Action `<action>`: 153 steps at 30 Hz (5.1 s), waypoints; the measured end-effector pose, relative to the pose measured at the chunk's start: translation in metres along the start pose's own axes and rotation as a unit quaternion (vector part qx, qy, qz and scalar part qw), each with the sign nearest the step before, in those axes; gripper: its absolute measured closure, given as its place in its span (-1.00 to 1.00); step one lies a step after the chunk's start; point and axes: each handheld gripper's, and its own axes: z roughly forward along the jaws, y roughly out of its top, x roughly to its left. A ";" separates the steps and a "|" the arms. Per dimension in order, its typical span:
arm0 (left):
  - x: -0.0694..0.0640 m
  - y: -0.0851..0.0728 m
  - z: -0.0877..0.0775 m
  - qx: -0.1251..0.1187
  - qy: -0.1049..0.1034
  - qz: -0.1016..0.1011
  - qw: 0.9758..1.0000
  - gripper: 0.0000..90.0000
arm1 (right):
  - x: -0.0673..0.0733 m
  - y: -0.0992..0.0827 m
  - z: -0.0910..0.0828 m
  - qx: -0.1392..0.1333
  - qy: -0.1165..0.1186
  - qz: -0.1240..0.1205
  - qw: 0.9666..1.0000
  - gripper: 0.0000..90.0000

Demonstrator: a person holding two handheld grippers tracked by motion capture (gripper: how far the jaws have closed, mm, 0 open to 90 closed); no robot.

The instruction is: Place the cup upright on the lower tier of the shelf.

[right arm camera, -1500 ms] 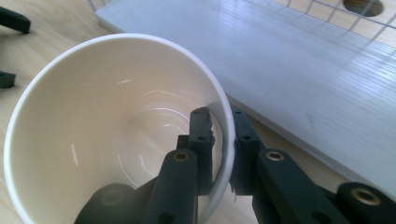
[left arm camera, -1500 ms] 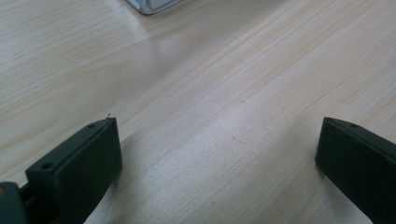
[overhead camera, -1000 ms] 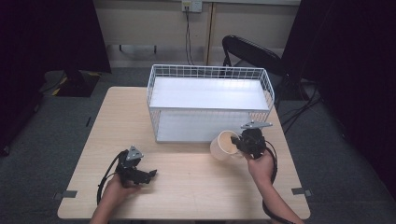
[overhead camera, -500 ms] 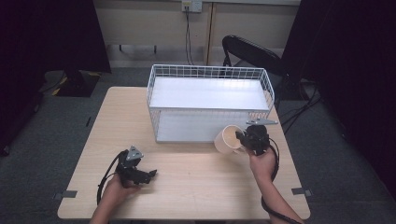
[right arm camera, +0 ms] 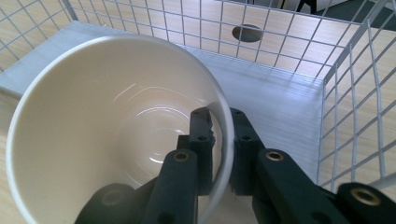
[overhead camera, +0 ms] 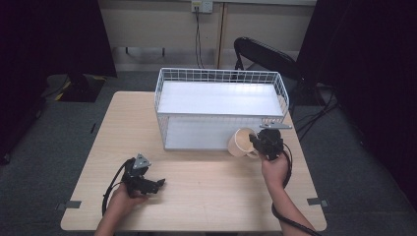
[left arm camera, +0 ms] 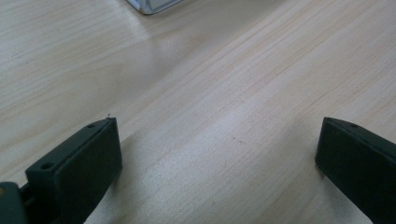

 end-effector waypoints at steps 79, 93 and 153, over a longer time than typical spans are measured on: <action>0.000 0.000 0.000 0.001 0.000 0.001 1.000 -1.00 | 0.006 0.012 0.022 -0.066 0.015 0.060 0.996 -0.33; 0.000 0.000 0.000 0.001 0.001 0.001 1.000 -1.00 | 0.004 0.006 0.003 -0.070 0.053 0.038 0.995 -0.61; 0.000 0.000 0.000 0.001 0.002 0.000 1.000 -1.00 | 0.018 0.000 0.023 -0.015 0.033 0.004 0.999 0.16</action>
